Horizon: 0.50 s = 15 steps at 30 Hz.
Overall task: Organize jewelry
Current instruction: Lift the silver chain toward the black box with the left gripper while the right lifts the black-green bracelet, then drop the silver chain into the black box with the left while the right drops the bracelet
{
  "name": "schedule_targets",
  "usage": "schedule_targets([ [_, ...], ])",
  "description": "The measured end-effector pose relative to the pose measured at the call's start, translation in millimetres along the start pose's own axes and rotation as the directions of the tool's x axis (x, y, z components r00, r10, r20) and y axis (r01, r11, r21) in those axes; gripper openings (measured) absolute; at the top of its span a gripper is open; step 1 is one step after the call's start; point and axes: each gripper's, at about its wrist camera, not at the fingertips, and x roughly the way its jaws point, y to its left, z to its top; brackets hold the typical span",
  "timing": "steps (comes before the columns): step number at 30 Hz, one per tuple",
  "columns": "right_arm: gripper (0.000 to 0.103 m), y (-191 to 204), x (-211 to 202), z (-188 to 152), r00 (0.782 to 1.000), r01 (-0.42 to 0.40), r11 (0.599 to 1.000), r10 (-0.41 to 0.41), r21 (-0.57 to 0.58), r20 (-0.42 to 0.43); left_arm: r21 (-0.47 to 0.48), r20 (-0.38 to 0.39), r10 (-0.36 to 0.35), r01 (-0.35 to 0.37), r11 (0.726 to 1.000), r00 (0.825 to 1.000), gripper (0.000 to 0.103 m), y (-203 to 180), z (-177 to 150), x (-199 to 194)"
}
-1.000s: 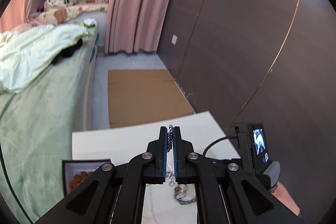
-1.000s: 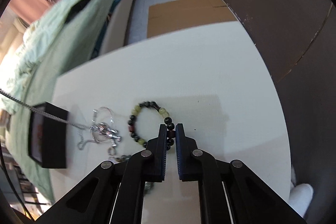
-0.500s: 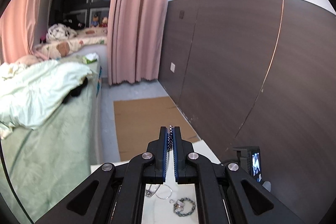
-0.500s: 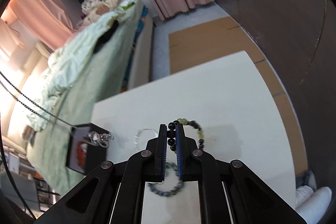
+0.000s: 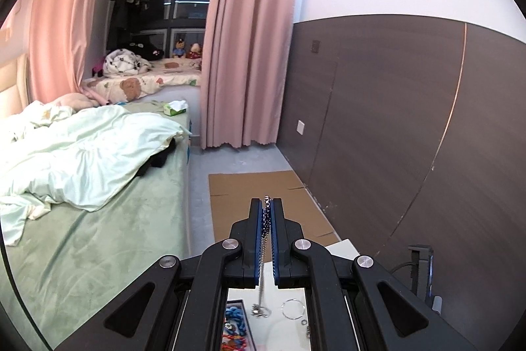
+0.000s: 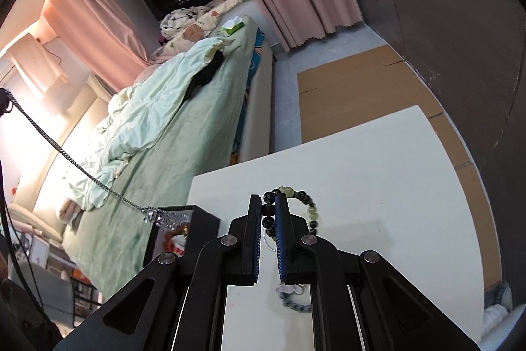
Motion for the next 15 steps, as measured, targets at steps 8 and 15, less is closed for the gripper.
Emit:
schedule_targets([
  [8,0.01,9,9,-2,1.0,-0.004,1.0,0.004,-0.013,-0.009,-0.023,-0.039,0.008,-0.009,1.0,0.999,0.004,20,-20,13],
  [15,0.01,21,16,-6,1.0,-0.01,0.999,0.01,-0.039,-0.021,-0.086,-0.08,0.057,-0.064,0.994,0.995,0.004,50,-56,38],
])
